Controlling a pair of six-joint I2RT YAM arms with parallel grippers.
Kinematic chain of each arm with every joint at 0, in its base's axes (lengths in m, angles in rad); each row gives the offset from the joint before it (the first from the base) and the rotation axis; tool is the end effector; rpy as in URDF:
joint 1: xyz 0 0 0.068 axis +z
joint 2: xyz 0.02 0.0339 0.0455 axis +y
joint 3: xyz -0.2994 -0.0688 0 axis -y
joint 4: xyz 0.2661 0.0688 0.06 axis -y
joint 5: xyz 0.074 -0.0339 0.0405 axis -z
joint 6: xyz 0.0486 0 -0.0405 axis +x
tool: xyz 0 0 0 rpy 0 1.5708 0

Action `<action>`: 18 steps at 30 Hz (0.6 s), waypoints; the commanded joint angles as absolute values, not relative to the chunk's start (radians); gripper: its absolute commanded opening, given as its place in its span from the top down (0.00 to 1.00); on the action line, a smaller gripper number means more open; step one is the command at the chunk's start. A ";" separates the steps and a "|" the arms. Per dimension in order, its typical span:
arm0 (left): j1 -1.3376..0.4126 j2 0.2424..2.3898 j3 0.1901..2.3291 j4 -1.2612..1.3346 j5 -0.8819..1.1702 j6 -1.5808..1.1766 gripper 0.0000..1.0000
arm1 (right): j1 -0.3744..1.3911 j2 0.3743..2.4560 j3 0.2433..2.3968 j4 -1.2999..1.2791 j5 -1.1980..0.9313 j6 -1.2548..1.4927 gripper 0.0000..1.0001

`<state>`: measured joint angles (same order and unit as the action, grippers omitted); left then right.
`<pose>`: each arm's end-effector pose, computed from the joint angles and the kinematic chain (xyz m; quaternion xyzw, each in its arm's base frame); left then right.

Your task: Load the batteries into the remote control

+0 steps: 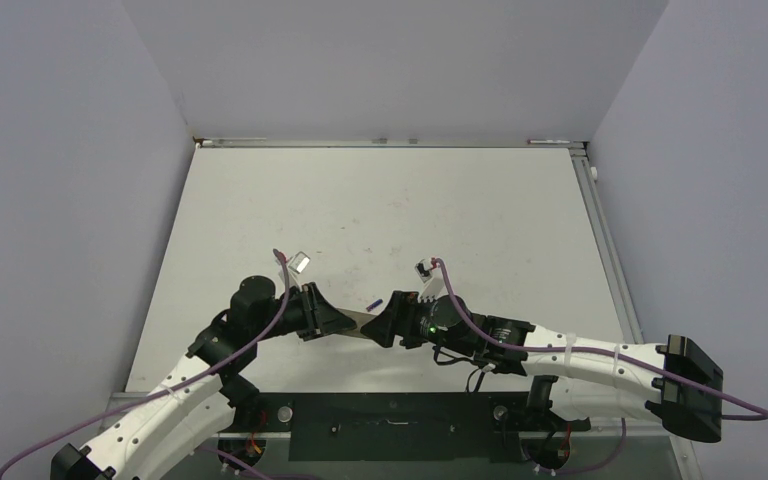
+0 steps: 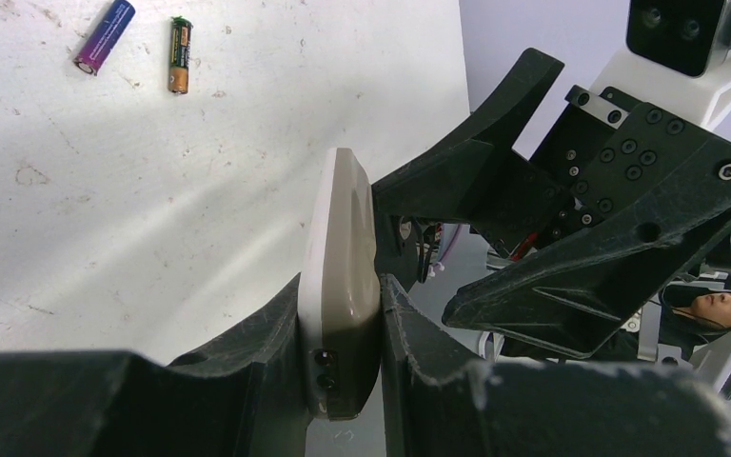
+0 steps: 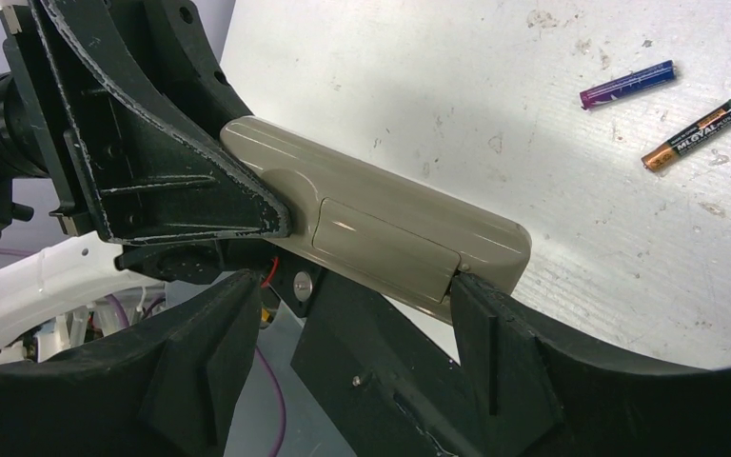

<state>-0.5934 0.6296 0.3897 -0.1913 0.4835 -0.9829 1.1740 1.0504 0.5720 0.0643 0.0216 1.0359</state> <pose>0.1176 -0.1066 0.2359 -0.0315 0.8271 -0.5135 0.2264 0.0965 0.2276 0.2547 -0.0519 0.8357 0.4843 0.2536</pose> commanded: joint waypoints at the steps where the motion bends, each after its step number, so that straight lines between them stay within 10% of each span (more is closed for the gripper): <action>1: -0.604 0.642 0.442 -0.144 0.497 -0.971 1.00 | 1.210 1.011 0.640 0.231 -0.054 1.062 0.30; 18: -0.604 0.661 0.448 -0.160 0.481 -0.950 1.00 | 1.218 1.002 0.658 0.207 -0.041 1.051 0.30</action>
<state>-0.5949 0.6529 0.3958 -0.1925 0.4911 -0.9756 1.1801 1.0504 0.5720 0.0494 0.0265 1.0321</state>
